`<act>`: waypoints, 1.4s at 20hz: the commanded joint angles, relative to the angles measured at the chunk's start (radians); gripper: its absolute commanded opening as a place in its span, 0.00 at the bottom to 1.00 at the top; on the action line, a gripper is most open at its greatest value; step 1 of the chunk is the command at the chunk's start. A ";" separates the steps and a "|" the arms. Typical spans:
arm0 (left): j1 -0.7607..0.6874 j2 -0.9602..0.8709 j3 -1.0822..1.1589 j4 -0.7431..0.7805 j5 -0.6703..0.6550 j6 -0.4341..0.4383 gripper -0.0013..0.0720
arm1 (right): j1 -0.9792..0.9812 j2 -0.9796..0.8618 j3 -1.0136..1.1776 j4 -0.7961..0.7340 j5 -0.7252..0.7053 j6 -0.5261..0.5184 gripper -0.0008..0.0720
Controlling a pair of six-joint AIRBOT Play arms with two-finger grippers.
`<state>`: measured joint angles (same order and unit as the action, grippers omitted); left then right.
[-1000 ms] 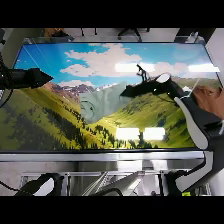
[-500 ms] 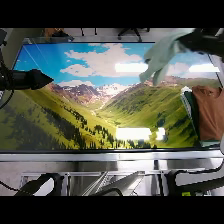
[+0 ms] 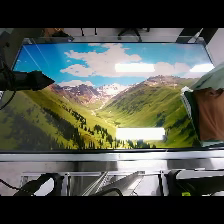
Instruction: Fold the shirts.
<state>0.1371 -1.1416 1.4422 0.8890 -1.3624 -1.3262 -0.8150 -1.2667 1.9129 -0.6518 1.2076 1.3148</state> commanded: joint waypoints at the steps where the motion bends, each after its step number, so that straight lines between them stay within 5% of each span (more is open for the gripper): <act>1: 0.000 -0.025 0.000 -0.002 -0.021 0.010 0.04 | -0.040 0.019 0.001 -0.261 0.202 0.207 0.03; 4: 0.001 -0.035 0.000 -0.002 -0.029 0.019 0.04 | -0.040 0.068 0.001 -0.621 0.378 0.433 0.03; 7: 0.001 -0.034 0.000 -0.002 -0.040 0.029 0.04 | -0.042 0.078 0.000 -0.811 0.559 0.497 0.04; 15: -0.002 -0.035 0.000 -0.001 -0.087 0.055 0.04 | -0.042 0.077 -0.323 -0.925 0.635 0.503 0.04; 16: -0.002 -0.035 0.000 -0.002 -0.087 0.055 0.04 | -0.041 0.085 -0.389 -0.918 0.635 0.503 0.14; 18: -0.002 -0.035 0.000 -0.002 -0.080 0.055 0.04 | -0.041 0.084 -0.469 -0.916 0.634 0.489 0.96; 19: -0.002 -0.035 0.000 -0.002 -0.071 0.055 0.04 | -0.041 0.079 -0.471 -0.916 0.633 0.470 0.98; 25: -0.002 -0.034 0.001 -0.013 -0.047 0.054 0.04 | -0.028 0.041 -0.208 -0.735 0.605 0.466 0.95; 26: -0.001 -0.035 0.008 -0.035 -0.049 0.054 0.04 | -0.019 0.040 -0.164 -0.656 0.577 0.466 0.71; 27: -0.001 -0.035 0.024 -0.045 -0.054 0.053 0.04 | -0.011 0.045 -0.138 -0.562 0.539 0.465 0.30; 28: -0.001 -0.034 0.044 -0.062 -0.066 0.049 0.04 | 0.005 0.061 -0.134 -0.454 0.474 0.462 0.05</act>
<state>0.1356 -1.1763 1.4590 0.8631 -1.4212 -1.2724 -0.8341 -1.2152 1.7035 -1.3514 1.7889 1.7840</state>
